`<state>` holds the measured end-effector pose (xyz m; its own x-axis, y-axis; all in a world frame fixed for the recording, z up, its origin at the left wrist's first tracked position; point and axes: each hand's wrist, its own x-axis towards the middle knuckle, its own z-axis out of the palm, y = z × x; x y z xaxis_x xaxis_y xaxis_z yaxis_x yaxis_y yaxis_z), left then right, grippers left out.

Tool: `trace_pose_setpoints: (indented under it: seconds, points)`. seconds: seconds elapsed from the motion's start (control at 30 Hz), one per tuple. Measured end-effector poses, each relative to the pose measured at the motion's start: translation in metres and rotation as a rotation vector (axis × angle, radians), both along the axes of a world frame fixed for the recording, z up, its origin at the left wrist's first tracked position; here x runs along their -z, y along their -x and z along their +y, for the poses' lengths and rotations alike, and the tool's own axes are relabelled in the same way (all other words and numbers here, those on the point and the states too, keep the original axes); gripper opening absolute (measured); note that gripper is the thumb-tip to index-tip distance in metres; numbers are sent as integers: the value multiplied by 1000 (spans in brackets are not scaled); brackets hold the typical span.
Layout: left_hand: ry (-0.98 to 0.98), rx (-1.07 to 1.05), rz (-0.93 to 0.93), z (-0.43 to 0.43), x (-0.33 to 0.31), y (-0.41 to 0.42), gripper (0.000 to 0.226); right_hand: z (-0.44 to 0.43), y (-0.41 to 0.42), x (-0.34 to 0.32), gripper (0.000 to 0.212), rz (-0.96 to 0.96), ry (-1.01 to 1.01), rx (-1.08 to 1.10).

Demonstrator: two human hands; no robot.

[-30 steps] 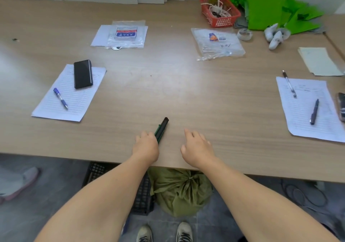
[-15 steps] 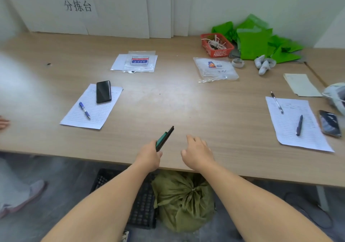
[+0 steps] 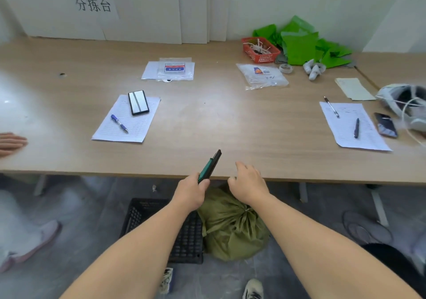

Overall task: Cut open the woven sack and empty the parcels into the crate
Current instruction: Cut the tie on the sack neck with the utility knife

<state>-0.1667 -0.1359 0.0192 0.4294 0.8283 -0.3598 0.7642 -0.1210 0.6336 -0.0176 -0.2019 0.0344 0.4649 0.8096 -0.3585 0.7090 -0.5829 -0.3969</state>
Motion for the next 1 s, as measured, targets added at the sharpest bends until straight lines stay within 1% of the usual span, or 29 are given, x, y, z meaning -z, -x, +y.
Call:
trace_pose_setpoints:
  seconds: [0.1,0.3,0.43,0.57,0.7,0.8,0.9,1.0]
  points:
    - [42,-12,-15,-10,20,21,28,-18,13,25,52,36,43,2]
    - [106,-13,22,-39,77,32,32,-48,20,92,53,77,133,-17]
    - [117,-60,44,-53,128,24,37,-71,11,152,46,109,203,-6]
    - [162,-102,-3,-67,185,11,37,-86,-1,221,42,153,248,40]
    - [161,-96,-13,-72,252,-1,37,-84,-8,288,36,185,199,61]
    - [179,-116,-62,-70,308,-9,39,-81,-16,337,35,185,159,76]
    - [190,-117,-107,-63,366,-20,45,-75,-30,381,33,125,53,109]
    - [162,-148,-218,-54,419,-35,41,-58,-52,426,31,0,-82,109]
